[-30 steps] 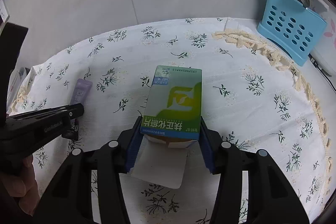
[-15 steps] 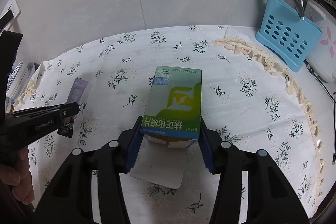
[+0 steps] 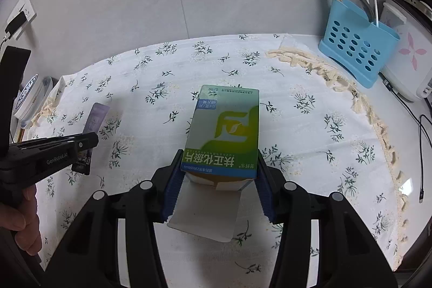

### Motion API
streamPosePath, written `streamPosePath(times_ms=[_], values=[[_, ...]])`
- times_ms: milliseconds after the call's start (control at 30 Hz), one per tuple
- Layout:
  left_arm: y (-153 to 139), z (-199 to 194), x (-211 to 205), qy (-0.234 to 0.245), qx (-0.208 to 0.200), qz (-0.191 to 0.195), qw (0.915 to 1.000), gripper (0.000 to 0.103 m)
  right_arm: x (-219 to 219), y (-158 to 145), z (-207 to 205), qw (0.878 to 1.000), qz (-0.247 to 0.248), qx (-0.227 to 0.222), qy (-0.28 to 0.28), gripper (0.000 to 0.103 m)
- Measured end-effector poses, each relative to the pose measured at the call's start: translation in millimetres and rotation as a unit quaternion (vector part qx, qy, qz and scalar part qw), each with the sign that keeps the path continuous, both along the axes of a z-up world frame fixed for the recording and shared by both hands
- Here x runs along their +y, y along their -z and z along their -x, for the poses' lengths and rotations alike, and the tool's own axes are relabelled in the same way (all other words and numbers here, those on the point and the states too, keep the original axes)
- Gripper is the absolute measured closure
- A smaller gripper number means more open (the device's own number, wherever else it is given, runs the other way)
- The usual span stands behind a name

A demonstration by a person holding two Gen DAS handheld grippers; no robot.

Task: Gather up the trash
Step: 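Carry the snack stick with the left gripper while the right carries the box down to the bin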

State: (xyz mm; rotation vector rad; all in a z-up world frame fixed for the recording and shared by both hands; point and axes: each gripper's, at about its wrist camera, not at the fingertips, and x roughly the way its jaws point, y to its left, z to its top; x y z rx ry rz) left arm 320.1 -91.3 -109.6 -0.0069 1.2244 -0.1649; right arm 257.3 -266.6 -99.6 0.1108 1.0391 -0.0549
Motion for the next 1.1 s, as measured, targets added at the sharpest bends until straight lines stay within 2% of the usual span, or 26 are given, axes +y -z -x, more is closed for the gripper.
streamPosePath(times_ms=[567,1100], values=[[-23.6,56.9,2.9,0.0,-0.009,0.0,1.0,0.091,5.0,-42.8,51.6,1.0,0.007,-0.02,-0.019,0.056],[-34.2,106.5,0.9,0.001,-0.013,-0.005,0.9999,0.091,3.2,-54.6,98.9,0.999,0.012,-0.026,-0.03,0.056]])
